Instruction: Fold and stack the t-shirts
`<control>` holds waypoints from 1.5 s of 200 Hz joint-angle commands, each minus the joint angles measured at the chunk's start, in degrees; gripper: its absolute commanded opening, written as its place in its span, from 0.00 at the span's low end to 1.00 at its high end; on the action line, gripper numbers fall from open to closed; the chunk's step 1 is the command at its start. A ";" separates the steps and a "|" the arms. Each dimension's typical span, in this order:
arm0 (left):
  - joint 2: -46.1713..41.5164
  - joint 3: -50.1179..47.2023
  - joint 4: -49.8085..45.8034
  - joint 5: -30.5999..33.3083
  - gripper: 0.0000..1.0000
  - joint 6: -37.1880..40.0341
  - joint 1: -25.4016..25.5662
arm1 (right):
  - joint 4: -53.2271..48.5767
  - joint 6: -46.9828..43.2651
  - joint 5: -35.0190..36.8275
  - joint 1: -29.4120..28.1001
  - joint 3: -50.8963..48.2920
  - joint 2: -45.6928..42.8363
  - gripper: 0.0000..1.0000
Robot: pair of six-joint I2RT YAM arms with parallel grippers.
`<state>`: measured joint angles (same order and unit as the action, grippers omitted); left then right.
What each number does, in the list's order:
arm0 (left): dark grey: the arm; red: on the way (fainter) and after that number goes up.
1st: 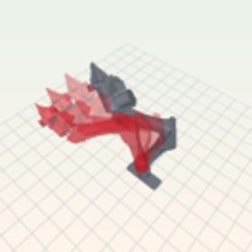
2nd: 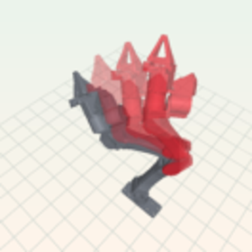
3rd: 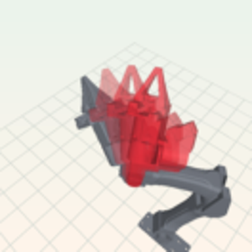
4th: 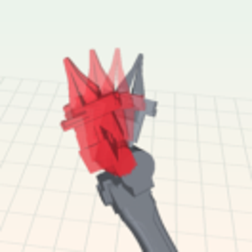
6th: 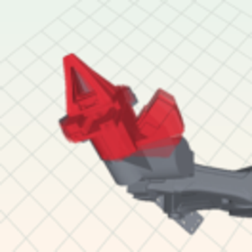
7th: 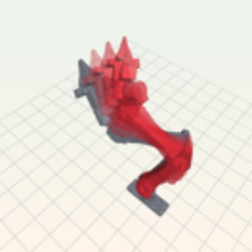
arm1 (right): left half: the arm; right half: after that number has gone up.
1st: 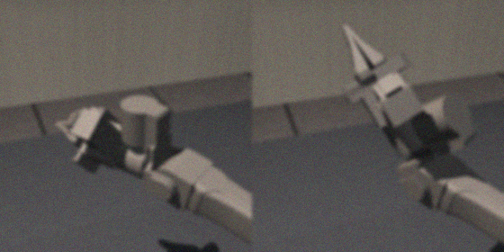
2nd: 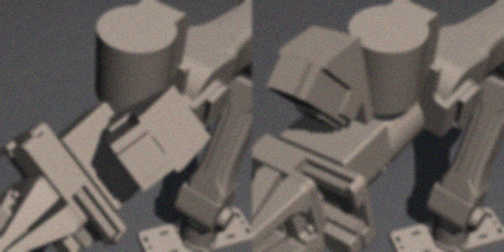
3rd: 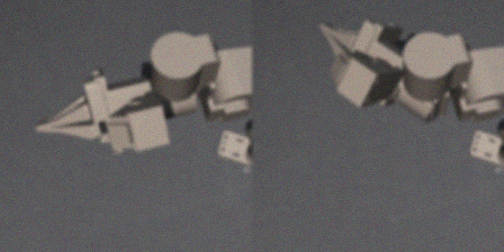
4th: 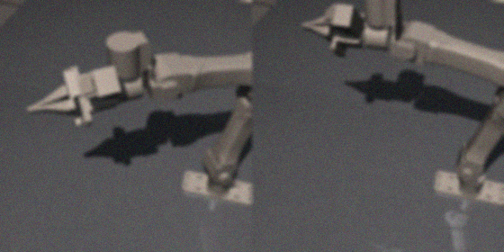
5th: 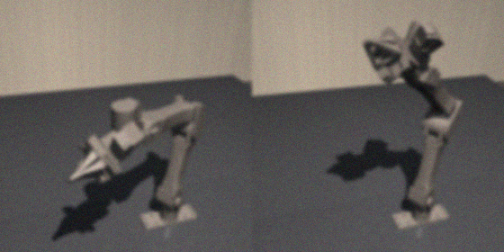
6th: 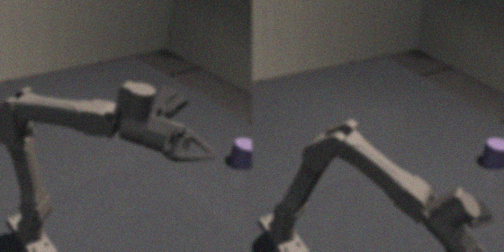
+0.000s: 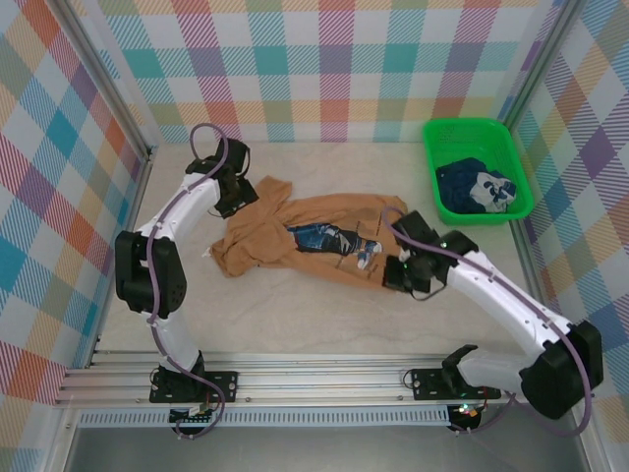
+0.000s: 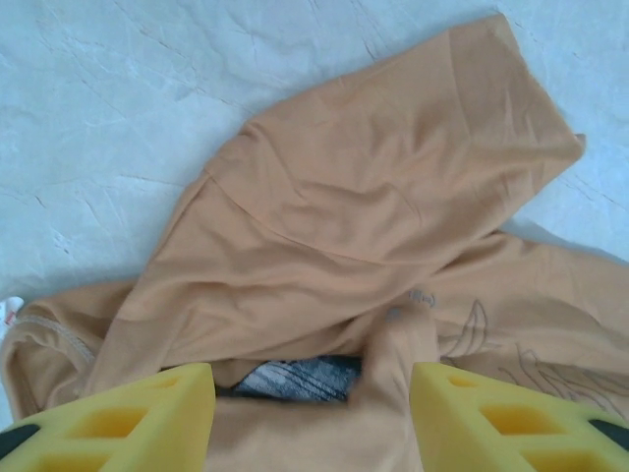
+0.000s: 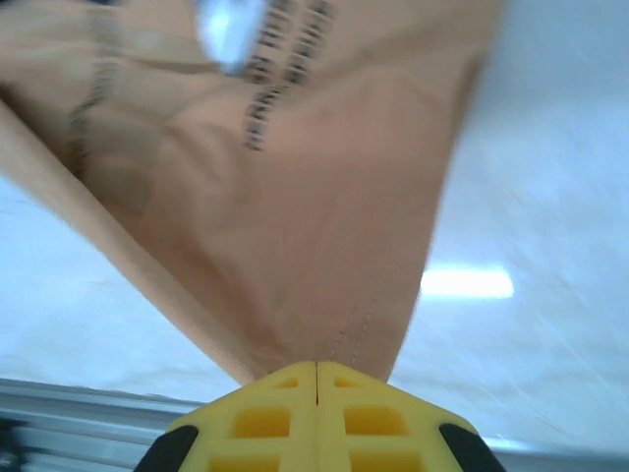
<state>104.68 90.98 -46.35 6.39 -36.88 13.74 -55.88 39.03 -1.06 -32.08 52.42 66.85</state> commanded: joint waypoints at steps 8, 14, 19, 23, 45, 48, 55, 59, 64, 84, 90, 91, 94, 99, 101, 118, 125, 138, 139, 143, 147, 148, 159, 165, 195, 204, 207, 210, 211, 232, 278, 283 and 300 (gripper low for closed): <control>-3.82 -4.06 -0.23 -4.38 0.54 -0.56 1.56 | 1.74 2.58 2.21 1.69 -6.34 2.24 0.00; -3.90 -4.79 -0.28 -4.93 0.53 -0.35 2.00 | 2.57 2.84 2.80 2.05 -6.40 3.55 0.00; -4.01 -5.38 -0.40 -5.38 0.53 -0.15 2.31 | 3.25 2.92 3.04 2.45 -6.42 4.69 0.00; -3.99 -5.86 -0.48 -5.81 0.52 0.00 2.61 | 3.83 2.98 3.22 2.75 -6.41 5.48 0.00; -3.62 -7.41 -0.60 -7.85 0.51 0.29 4.49 | 4.99 3.82 4.02 4.87 -6.91 10.28 0.00; -3.53 -7.47 -0.73 -8.05 0.51 0.28 4.91 | 5.21 3.78 3.91 5.13 -7.01 10.70 0.00; -3.21 -7.37 -1.48 -8.10 0.51 0.36 6.04 | 5.57 3.86 4.16 5.48 -7.26 11.38 0.00; -2.98 -7.24 -2.44 -7.77 0.51 0.43 6.72 | 5.74 3.95 4.27 5.65 -7.41 11.54 0.00; -2.82 -6.84 -4.21 -6.68 0.51 0.42 7.52 | 5.93 3.87 4.39 5.75 -7.45 11.57 0.00; -2.83 -8.09 -10.82 -0.63 0.53 -1.72 9.90 | 5.78 3.08 5.91 6.29 -7.12 11.20 0.00; -3.72 -9.87 -10.99 0.39 0.53 -2.89 9.86 | 5.77 2.83 6.30 6.51 -7.07 11.18 0.00; -3.93 -10.26 -10.93 0.56 0.53 -3.09 9.88 | 5.73 2.78 6.41 6.59 -7.07 11.19 0.00; -4.44 -11.21 -10.76 1.10 0.53 -3.55 9.83 | 5.67 2.65 6.53 6.80 -7.00 11.33 0.00; -5.43 -12.86 -10.30 1.61 0.54 -4.26 9.50 | 5.55 2.51 6.84 7.13 -6.97 11.52 0.00; -5.83 -13.40 -10.15 1.67 0.54 -4.45 9.43 | 5.55 2.43 6.92 7.34 -6.94 11.65 0.00; -7.20 -16.09 -10.34 1.24 0.58 -7.39 7.42 | 5.78 1.62 7.39 9.35 -6.71 13.20 0.00; -7.69 -17.11 -10.56 1.09 0.60 -8.74 6.38 | 5.83 1.27 7.62 10.34 -6.51 13.96 0.00; -9.37 -19.67 -9.63 0.12 0.68 -11.72 4.40 | 5.95 0.73 7.91 12.12 -6.13 15.39 0.00; -9.48 -19.99 -9.55 0.03 0.68 -12.03 4.21 | 6.00 0.71 8.00 12.25 -6.07 15.49 0.00; -10.06 -21.17 -9.05 -0.33 0.70 -13.39 3.49 | 6.04 0.75 8.17 12.81 -5.94 15.93 0.00; -10.74 -22.31 -8.57 -0.68 0.71 -14.50 2.85 | 6.21 0.70 8.23 13.25 -5.89 16.27 0.00; -10.91 -22.59 -8.49 -0.77 0.71 -14.82 2.69 | 6.26 0.66 8.29 13.30 -5.86 16.37 0.00; -12.99 -25.74 -6.66 -1.33 0.72 -18.16 0.92 | 6.82 0.31 8.26 14.19 -5.69 17.51 0.00; -14.23 -27.23 -5.32 -1.51 0.72 -19.82 -0.07 | 6.95 0.14 8.36 14.59 -5.39 18.14 0.00; -15.67 -31.21 -1.19 -3.64 0.51 -22.57 -4.21 | 7.30 -0.31 8.91 16.04 -3.63 20.55 0.00; -14.62 -31.06 -1.20 -4.70 0.49 -21.76 -4.58 | 7.58 -0.53 8.73 16.45 -3.02 21.17 0.00; -14.24 -31.12 -1.19 -5.08 0.48 -21.54 -4.50 | 7.62 -0.53 8.70 16.51 -2.78 21.40 0.00; -13.83 -31.17 -1.14 -5.41 0.48 -21.42 -4.51 | 7.67 -0.61 8.55 16.63 -2.58 21.61 0.00; -13.68 -31.19 -1.13 -5.59 0.49 -21.40 -4.51 | 7.69 -0.61 8.50 16.62 -2.50 21.68 0.00; -11.96 -33.62 0.14 -8.04 0.51 -22.54 -4.47 | 8.10 -0.88 7.88 16.69 -0.90 23.02 0.00; -8.62 -35.89 3.51 -5.28 0.48 -22.83 -4.51 | 8.44 -1.08 7.52 16.72 0.92 24.69 0.00; -8.32 -35.87 3.86 -4.63 0.46 -22.73 -4.51 | 8.38 -1.06 7.56 16.69 1.01 24.77 0.00; -7.48 -36.97 7.77 -3.89 0.38 -22.54 -4.53 | 8.63 -1.00 7.48 16.72 1.12 24.99 0.00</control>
<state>95.70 54.94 -42.98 0.49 -59.05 9.58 -47.13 38.50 6.63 -15.66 52.34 91.15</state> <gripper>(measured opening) 0.431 0.052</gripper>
